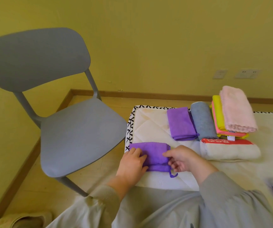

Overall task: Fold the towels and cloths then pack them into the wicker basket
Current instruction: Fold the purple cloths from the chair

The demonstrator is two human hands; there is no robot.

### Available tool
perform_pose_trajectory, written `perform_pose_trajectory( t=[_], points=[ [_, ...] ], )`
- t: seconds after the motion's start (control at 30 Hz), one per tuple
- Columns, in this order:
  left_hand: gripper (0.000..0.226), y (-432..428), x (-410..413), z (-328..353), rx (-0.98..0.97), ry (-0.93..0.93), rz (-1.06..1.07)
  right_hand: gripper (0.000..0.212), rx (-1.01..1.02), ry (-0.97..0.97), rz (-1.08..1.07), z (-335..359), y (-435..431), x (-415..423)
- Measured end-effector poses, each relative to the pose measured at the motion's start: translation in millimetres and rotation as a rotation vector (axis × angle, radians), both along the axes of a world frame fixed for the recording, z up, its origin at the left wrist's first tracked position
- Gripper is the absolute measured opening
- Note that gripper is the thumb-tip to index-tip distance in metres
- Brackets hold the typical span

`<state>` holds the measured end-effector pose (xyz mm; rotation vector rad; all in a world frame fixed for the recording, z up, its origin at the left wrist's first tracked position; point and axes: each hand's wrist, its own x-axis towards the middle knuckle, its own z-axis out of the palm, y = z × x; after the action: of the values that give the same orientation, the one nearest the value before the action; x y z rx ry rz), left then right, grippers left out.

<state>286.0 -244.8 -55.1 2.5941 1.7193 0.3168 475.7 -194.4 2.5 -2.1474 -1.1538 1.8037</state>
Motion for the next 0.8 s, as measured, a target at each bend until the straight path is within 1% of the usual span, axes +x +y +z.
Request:
perform_pose_trajectory(
  t=[0.07, 0.13, 0.2, 0.27, 0.37, 0.47, 0.6, 0.7, 0.8],
  points=[
    [0.015, 1, 0, -1, 0.047, -0.014, -0.042, 0.024, -0.07, -0.008, 0.069, -1, -5, -1],
    [0.009, 2, -1, 0, 0.108, -0.006, -0.087, 0.025, -0.078, -0.077, 0.104, -9, -4, 2],
    [0.013, 2, -2, 3, 0.152, 0.004, -0.106, 0.027, -0.097, -0.137, 0.126, -15, -3, 4],
    [0.016, 2, -5, 7, 0.161, -0.004, -0.107, 0.026, -0.11, -0.154, 0.116, -20, -1, 5],
    [0.015, 0, -9, 9, 0.163, 0.001, -0.125, 0.02, -0.094, -0.131, 0.061, -22, 1, 7],
    [0.016, -2, -13, 5, 0.169, 0.035, -0.179, 0.022, -0.101, -0.088, 0.034, -21, 1, 8],
    [0.018, -5, -16, -2, 0.168, 0.065, -0.239, 0.018, -0.125, -0.062, 0.045, -18, -2, 11],
    [0.019, -7, -13, -5, 0.151, 0.07, -0.243, 0.017, -0.128, -0.073, 0.062, -15, -5, 14],
    [0.019, -9, -13, -6, 0.147, 0.07, -0.231, 0.013, -0.14, 0.0, -0.004, -13, -9, 12]
  ],
)
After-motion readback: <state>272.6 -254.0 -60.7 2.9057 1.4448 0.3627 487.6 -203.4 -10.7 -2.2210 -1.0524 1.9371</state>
